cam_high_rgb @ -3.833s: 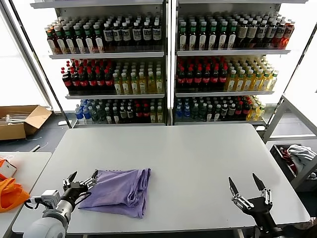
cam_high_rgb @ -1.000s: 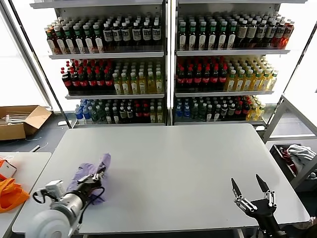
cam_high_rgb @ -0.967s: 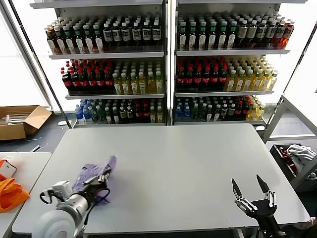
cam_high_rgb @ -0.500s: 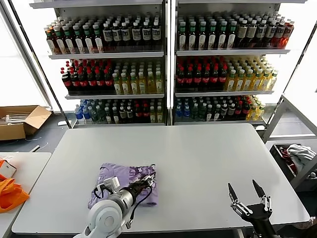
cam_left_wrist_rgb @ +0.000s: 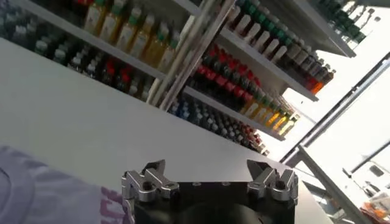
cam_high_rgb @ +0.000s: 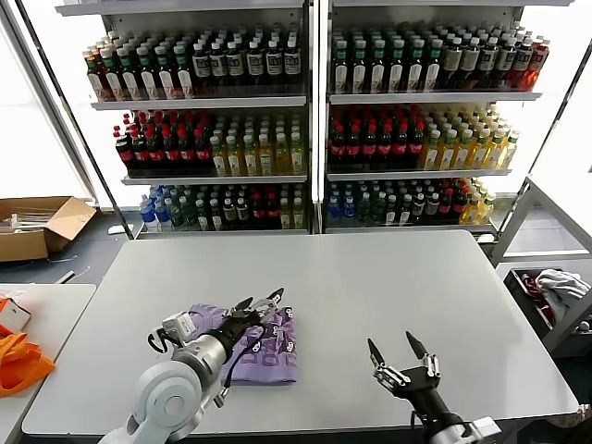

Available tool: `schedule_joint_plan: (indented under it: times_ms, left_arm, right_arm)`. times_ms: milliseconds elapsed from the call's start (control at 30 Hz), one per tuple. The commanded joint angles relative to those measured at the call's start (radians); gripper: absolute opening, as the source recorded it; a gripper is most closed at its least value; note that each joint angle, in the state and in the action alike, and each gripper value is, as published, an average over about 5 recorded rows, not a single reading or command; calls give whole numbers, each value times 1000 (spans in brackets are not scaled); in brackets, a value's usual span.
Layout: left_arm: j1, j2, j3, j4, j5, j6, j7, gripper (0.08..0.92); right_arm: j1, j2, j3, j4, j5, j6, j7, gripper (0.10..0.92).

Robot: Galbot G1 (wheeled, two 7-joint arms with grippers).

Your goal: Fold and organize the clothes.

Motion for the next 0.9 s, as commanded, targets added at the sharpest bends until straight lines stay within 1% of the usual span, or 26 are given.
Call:
schedule_joint_plan:
  times_ms: [33, 133, 300, 467, 600, 700, 900]
  left_arm:
    - [171, 79, -318, -113, 186, -12, 184, 820]
    - [245, 57, -352, -147, 203, -16, 208, 822]
    - [332, 22, -401, -175, 203, -34, 235, 823]
    - [360, 5, -427, -179, 189, -36, 245, 822]
    - [368, -12, -420, -184, 184, -35, 242, 823]
    - [369, -22, -411, -185, 187, -34, 236, 823]
    - [372, -26, -401, -189, 189, -34, 227, 823]
  right_arm:
    - [477, -134, -565, -193, 183, -235, 153, 823]
    - [524, -114, -638, -265, 216, -242, 186, 823]
    - [523, -72, -648, -344, 245, -241, 274, 823]
    - [511, -69, -629, -351, 282, -227, 339, 823]
    - [507, -70, -617, -339, 314, -209, 356, 820]
    - [508, -63, -607, -330, 349, -207, 355, 778]
    - [506, -45, -577, -334, 472, -184, 355, 612]
